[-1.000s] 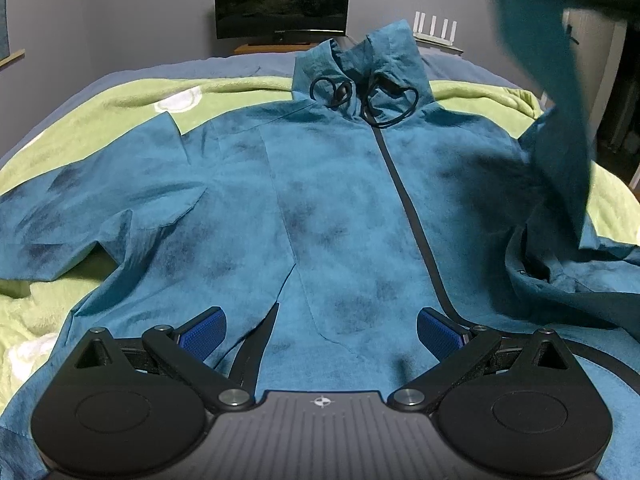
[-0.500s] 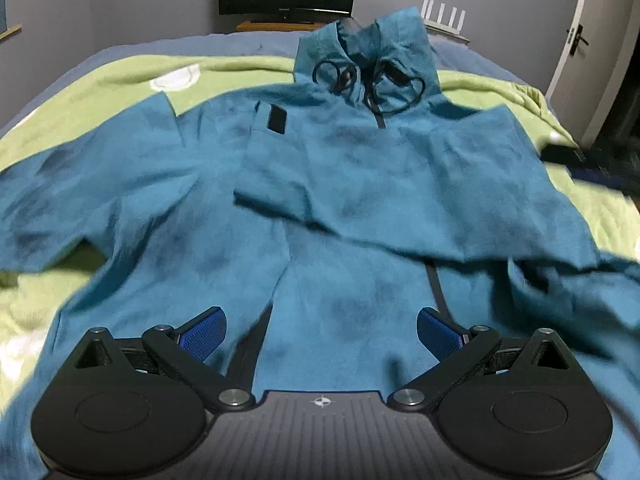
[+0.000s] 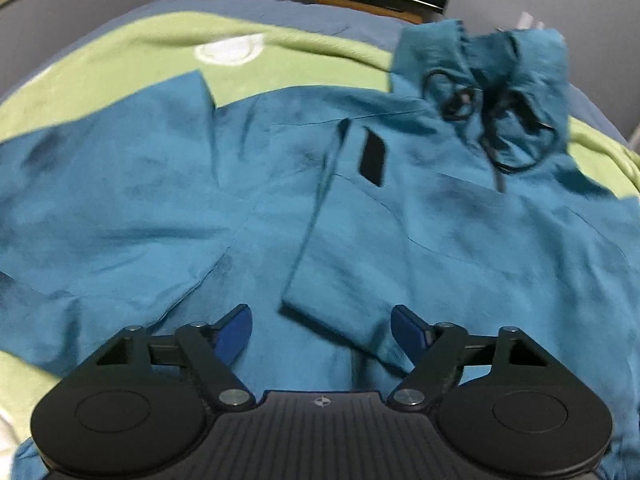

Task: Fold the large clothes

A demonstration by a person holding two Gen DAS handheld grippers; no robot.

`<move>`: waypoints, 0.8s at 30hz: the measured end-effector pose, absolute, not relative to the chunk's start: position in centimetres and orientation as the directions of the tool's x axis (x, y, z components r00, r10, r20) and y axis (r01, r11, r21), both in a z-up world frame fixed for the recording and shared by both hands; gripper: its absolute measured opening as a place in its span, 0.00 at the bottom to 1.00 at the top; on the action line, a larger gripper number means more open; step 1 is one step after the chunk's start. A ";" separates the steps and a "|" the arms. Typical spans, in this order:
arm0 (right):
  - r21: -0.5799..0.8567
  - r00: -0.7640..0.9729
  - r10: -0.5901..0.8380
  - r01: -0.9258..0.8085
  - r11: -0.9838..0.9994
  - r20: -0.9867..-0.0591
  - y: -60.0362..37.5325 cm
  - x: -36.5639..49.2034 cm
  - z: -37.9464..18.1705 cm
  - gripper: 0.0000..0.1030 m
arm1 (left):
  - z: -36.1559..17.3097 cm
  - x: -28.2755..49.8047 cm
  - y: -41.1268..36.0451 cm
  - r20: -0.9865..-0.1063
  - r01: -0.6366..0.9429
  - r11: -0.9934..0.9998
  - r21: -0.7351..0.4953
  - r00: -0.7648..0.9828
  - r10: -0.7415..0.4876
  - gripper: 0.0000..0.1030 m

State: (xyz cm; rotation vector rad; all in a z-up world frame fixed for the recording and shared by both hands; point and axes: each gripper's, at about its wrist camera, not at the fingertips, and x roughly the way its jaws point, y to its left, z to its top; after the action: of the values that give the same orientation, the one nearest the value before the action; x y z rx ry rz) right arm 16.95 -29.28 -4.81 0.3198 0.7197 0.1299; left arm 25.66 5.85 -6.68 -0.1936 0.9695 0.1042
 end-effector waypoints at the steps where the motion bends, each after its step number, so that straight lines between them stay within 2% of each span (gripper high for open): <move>1: 0.320 0.749 0.229 -0.025 0.947 -0.621 -29.0 16.8 -4.8 0.86 | -7.3 26.1 6.0 -0.827 -0.183 0.975 -0.128 0.563 -0.003 0.75; 3: 0.303 0.761 0.237 -0.057 0.951 -0.604 -28.4 16.5 -4.6 0.86 | -8.4 27.0 6.2 -0.835 -0.200 0.970 -0.141 0.550 -0.008 0.75; 4: 0.298 0.769 0.240 -0.068 0.952 -0.592 -28.3 16.3 -4.4 0.87 | -8.9 27.1 6.1 -0.838 -0.203 0.968 -0.146 0.545 -0.012 0.70; 5: 0.294 0.776 0.240 -0.074 0.953 -0.583 -28.1 16.0 -4.1 0.90 | -9.2 27.1 5.9 -0.835 -0.200 0.968 -0.148 0.550 -0.014 0.52; 6: 0.290 0.787 0.237 -0.077 0.954 -0.569 -28.0 15.9 -4.0 0.91 | -9.2 27.2 5.8 -0.827 -0.186 0.970 -0.155 0.562 -0.024 0.39; 7: 0.288 0.797 0.232 -0.076 0.955 -0.557 -28.0 15.7 -3.9 0.92 | -9.2 27.2 5.5 -0.821 -0.183 0.974 -0.132 0.571 -0.004 0.15; 8: 0.288 0.806 0.224 -0.069 0.955 -0.547 -28.1 15.6 -3.8 0.95 | -9.0 27.1 5.3 -0.811 -0.180 0.978 -0.109 0.585 0.017 0.08; 13: 0.275 0.844 0.123 0.030 0.961 -0.522 -28.9 15.4 -3.1 0.98 | -6.1 25.1 6.8 -0.718 -0.211 0.968 -0.135 0.694 0.051 0.04; 17: 0.270 0.840 0.063 0.101 0.957 -0.539 -29.6 15.7 -3.1 0.98 | -6.1 24.1 9.0 -0.740 -0.297 0.943 -0.148 0.666 0.094 0.04; 21: 0.186 0.721 -0.067 0.265 0.946 -0.689 -30.9 17.8 -5.3 0.98 | -6.9 23.2 7.9 -0.761 -0.267 0.964 -0.020 0.629 0.159 0.05; 24: 0.187 0.607 -0.067 0.345 0.920 -0.792 -32.4 19.2 -7.5 0.98 | -7.5 22.7 7.8 -0.777 -0.266 0.964 0.008 0.605 0.174 0.12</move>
State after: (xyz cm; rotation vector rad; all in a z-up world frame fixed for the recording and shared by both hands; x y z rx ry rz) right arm 19.17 -32.36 -7.54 0.3384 0.8903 -0.2435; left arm 22.69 7.75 -7.46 -0.1119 0.8854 0.2549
